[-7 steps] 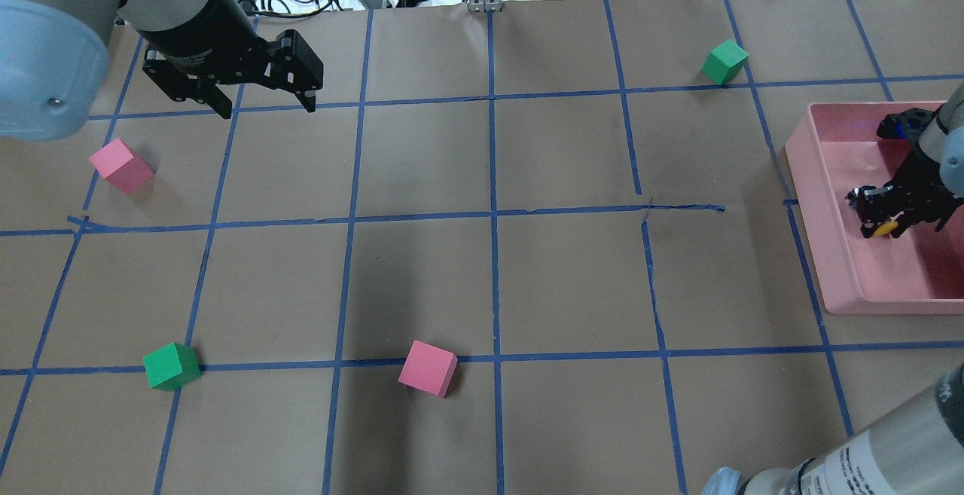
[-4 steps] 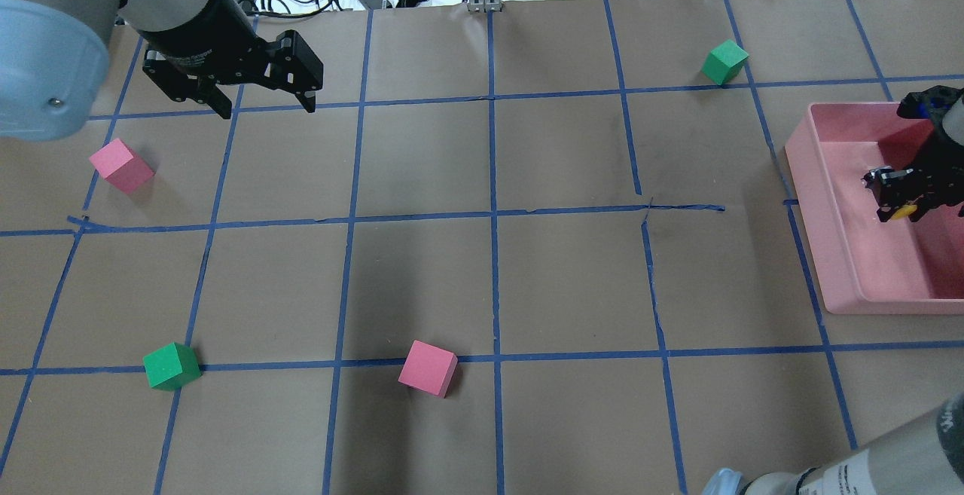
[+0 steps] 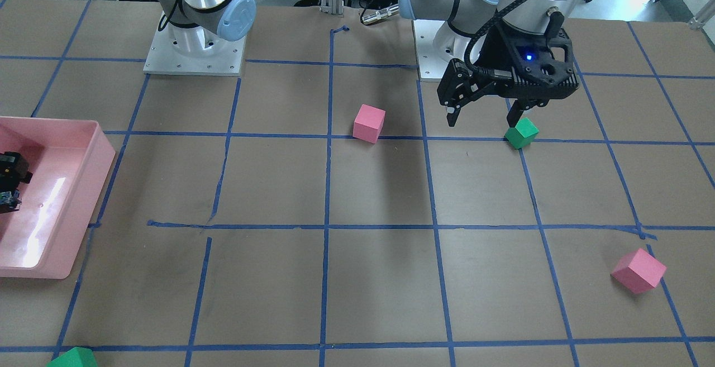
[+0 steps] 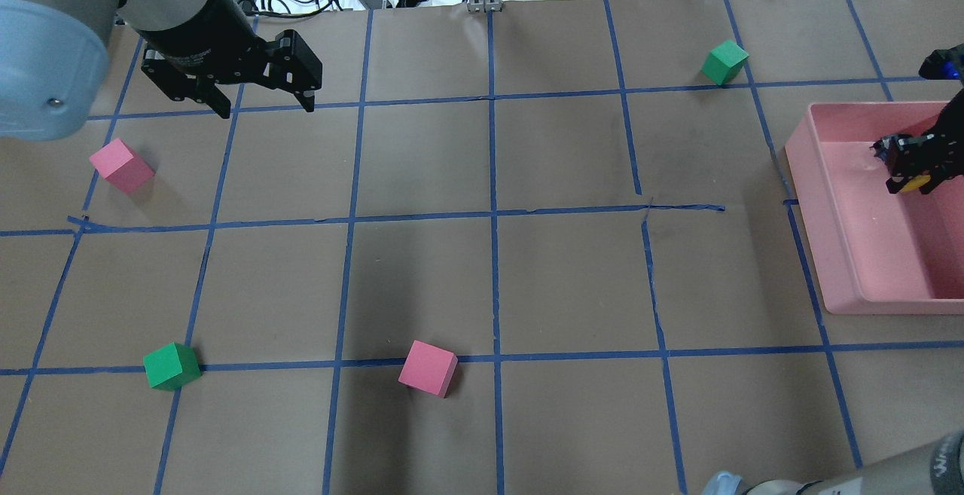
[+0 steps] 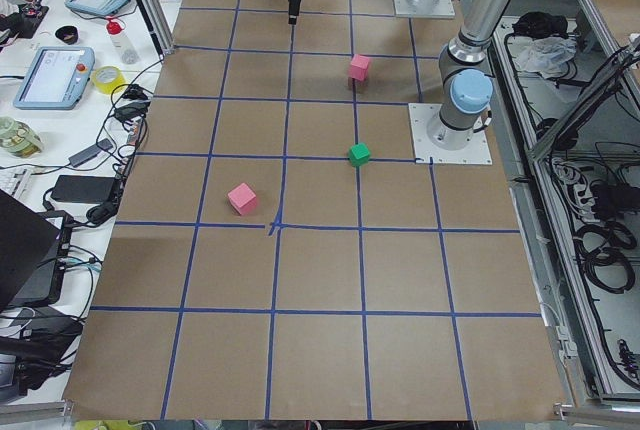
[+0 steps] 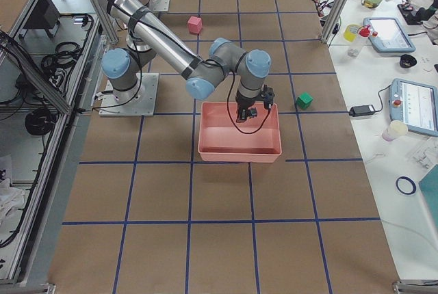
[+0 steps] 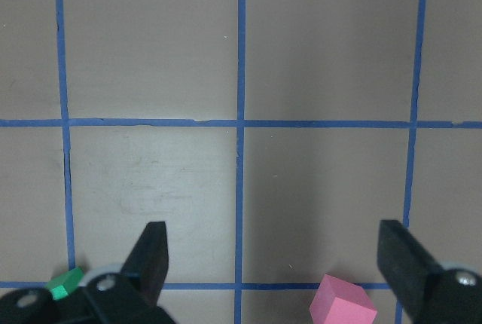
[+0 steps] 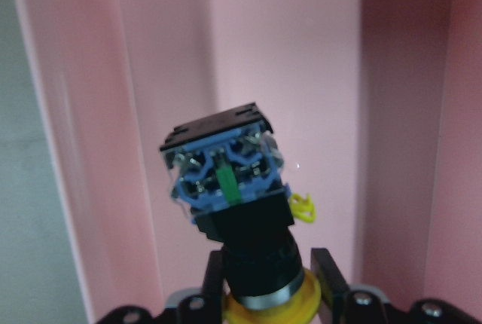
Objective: Align button upright
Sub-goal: 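Lift the button out of the bin and carry it to the table center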
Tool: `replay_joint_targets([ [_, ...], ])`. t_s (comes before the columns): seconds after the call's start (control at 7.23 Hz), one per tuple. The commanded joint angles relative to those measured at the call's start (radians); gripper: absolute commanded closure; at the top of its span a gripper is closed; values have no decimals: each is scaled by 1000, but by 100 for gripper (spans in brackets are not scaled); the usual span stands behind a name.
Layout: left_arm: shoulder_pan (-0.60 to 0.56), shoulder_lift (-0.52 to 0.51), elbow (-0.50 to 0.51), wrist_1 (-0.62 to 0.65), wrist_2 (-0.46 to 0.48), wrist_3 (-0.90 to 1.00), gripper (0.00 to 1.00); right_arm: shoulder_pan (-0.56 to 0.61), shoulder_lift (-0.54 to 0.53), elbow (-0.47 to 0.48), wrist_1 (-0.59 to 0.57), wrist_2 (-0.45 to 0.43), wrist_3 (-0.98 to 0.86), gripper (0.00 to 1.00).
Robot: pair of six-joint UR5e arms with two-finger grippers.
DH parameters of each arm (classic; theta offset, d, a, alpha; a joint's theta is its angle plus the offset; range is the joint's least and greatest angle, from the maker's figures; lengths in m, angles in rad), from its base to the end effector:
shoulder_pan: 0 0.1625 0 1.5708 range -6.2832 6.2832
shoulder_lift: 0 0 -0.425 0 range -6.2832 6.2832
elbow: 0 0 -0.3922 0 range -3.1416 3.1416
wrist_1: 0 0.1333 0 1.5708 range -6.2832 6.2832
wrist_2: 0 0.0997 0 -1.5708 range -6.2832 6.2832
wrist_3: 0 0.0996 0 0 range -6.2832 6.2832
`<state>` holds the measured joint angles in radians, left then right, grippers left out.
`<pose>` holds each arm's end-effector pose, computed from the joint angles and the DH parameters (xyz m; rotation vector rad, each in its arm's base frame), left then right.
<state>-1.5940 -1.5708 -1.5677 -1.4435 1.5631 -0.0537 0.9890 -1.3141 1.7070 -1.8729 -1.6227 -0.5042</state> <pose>-0.1457 -0.5008 0.5029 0.0468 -3.1220 0.2032 -0.2010 -0.5387 0.3153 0.1179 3.1326 0.1640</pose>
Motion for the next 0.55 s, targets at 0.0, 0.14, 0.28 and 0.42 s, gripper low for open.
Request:
replay_joint_targets([
  [0.0, 0, 0, 0, 0, 0, 0, 0, 148, -32, -136, 137, 0, 149, 100],
  [0.14, 0, 0, 0, 0, 0, 0, 0, 284, -31, -147, 136, 12, 287, 100],
  [0.28, 0, 0, 0, 2, 2, 0, 0, 395, -8, -147, 126, 18, 428, 100],
  [0.42, 0, 0, 0, 2, 2, 2, 0, 483, 18, -158, 115, 39, 516, 100],
])
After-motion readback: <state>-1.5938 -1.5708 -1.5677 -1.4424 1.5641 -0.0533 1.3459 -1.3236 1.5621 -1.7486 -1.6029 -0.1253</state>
